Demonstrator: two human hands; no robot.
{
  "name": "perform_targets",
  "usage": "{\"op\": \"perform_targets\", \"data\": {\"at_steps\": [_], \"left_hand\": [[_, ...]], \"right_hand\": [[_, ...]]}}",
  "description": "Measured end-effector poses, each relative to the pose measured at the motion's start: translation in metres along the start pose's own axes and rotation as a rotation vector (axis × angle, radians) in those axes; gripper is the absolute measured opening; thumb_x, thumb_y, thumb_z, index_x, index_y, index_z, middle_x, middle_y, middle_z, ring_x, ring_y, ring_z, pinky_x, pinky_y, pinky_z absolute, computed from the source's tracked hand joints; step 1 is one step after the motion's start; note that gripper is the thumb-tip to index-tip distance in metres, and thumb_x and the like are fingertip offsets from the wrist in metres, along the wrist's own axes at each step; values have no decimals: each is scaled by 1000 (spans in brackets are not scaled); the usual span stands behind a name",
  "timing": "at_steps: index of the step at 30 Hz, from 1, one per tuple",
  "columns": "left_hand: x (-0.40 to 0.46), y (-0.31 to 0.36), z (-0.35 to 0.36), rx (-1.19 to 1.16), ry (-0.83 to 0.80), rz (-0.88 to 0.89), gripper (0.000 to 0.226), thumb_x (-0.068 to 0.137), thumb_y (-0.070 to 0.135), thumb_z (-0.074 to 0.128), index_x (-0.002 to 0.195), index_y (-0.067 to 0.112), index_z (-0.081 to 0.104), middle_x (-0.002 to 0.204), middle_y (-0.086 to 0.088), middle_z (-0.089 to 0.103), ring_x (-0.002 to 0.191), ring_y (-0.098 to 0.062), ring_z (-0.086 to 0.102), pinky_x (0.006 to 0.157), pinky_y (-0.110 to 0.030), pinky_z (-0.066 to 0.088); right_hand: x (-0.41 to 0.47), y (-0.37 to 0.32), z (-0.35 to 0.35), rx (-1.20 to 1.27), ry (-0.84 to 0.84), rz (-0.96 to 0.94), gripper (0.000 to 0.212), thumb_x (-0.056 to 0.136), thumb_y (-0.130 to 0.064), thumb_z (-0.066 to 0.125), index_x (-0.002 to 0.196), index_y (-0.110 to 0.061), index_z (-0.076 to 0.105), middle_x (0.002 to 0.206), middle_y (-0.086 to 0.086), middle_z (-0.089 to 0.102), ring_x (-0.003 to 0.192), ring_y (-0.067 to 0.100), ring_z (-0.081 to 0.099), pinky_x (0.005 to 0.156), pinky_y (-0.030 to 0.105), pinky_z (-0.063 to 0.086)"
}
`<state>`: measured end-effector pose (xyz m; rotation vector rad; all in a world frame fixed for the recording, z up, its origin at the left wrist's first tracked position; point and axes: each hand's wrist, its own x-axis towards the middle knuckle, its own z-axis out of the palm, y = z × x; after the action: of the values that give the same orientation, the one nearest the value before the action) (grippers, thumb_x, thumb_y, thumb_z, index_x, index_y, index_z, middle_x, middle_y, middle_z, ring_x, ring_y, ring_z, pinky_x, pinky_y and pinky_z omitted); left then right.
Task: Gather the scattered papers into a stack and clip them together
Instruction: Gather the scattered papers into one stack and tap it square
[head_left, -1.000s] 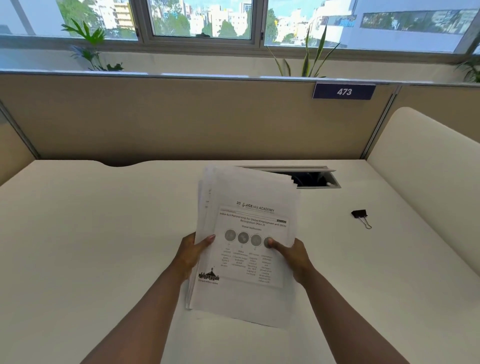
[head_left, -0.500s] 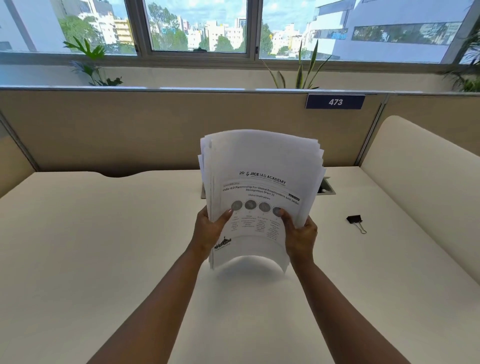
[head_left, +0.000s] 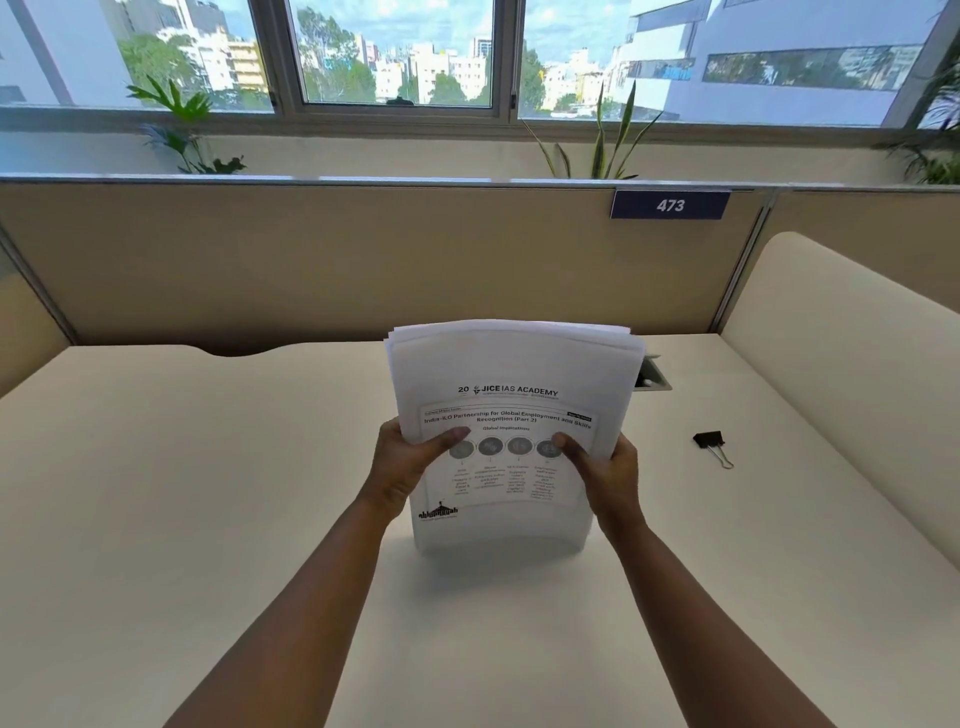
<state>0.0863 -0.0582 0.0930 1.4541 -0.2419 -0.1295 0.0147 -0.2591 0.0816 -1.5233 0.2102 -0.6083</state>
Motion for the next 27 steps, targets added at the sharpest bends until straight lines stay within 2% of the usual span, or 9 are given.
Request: {"op": "perform_targets", "data": {"at_steps": [3,6,8,10,12,14,18,23,27], "left_hand": [[0,-6,-1,-1,-20,-56,24,61,13,81,81,21,70,67,16,75,66,-5,70,63,-18,58],[-1,-6,-2,-14,-18,-79,21,70,5,76,81,21,69,66,15,75,64,-4,70,59,-18,57],[-1,-6,-3,-8,-41,-79,22,66,9,75,83,21,69,69,15,75,65,-2,71,61,-19,58],[-1,-5,-4,-2,-61,-80,21,70,5,75,84,21,69,70,14,76,65,-1,70,63,-19,58],[-1,-5,-4,-1,-75,-79,23,64,11,78,83,21,69,70,14,76,66,-1,70,63,-18,58],[-1,-4,-5,-9,-89,-79,35,49,23,80,82,22,70,71,13,76,67,-2,71,63,-19,58],[0,-7,-6,-10,-103,-97,41,37,30,79,77,26,72,72,13,76,67,-2,71,63,-20,59],[1,-8,-6,1,-116,-89,33,41,32,79,73,28,75,76,12,77,71,-4,71,71,-26,59],[1,-8,-5,-9,-100,-91,42,41,34,78,81,24,70,73,12,76,70,-5,71,68,-24,58]], "right_hand": [[2,-2,-3,-19,-3,-6,38,50,-42,75,84,-28,64,82,-13,70,77,16,69,57,17,55],[2,-12,0,-132,66,-118,65,56,-55,68,108,-20,55,100,-8,63,92,15,63,74,23,55],[6,-25,0,-262,278,-318,80,69,-64,59,126,-9,44,121,-1,55,112,15,53,96,32,46],[11,-45,-2,-474,474,-652,72,81,-58,49,129,-3,42,130,11,52,123,18,46,107,44,36],[15,-65,-1,-715,466,-930,63,84,-50,46,127,-4,44,131,16,54,128,25,44,110,50,26],[18,-79,3,-932,319,-1069,62,84,-51,45,127,-7,48,131,12,57,129,25,44,113,50,20],[21,-82,4,-1204,67,-967,63,82,-59,46,125,-15,57,126,3,64,122,21,55,111,51,22],[23,-88,2,-1239,97,-964,52,81,-54,52,117,-18,64,113,-2,70,110,18,63,107,51,24],[21,-95,15,-1243,69,-1015,61,83,-56,46,128,-15,56,129,1,62,125,19,54,111,54,19]]}}
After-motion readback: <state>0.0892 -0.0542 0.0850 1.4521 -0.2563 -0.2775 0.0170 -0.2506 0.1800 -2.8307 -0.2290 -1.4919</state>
